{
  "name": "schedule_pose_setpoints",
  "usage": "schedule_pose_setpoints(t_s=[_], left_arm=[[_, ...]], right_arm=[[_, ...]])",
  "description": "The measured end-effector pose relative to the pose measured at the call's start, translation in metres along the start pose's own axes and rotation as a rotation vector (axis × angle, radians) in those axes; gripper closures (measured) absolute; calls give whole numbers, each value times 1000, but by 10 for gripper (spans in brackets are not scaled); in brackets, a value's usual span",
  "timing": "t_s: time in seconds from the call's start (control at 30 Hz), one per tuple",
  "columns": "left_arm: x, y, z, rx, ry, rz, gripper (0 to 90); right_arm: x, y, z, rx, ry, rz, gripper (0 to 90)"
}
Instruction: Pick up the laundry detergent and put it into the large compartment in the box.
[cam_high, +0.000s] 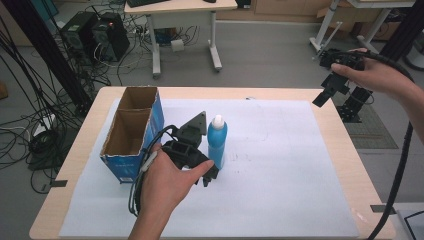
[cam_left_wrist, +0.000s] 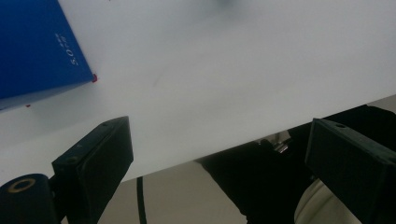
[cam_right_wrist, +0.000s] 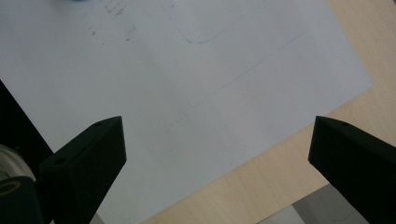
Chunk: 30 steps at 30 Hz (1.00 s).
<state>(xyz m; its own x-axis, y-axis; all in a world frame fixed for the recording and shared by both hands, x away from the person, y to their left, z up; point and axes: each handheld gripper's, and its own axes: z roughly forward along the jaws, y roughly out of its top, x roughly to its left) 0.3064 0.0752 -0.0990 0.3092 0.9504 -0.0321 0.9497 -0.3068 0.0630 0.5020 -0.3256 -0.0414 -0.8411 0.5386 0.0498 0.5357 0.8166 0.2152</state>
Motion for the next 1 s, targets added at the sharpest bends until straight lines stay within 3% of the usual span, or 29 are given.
schedule_pose_setpoints(t_s=[0.27, 0.6, 0.8, 1.0], left_arm=[[-11, 11, -20, -39, 24, 9, 74], [-22, 43, -46, -98, 24, 12, 78], [-26, 64, -51, -108, 36, 1, 73], [-23, 82, -50, -125, 13, -15, 72]], right_arm=[[2, -4, -2, -7, 1, -11, 44], [2, -5, 2, 0, 12, -16, 45], [0, -5, 3, 1, 16, -19, 45], [0, -7, 1, 1, 15, -20, 45]])
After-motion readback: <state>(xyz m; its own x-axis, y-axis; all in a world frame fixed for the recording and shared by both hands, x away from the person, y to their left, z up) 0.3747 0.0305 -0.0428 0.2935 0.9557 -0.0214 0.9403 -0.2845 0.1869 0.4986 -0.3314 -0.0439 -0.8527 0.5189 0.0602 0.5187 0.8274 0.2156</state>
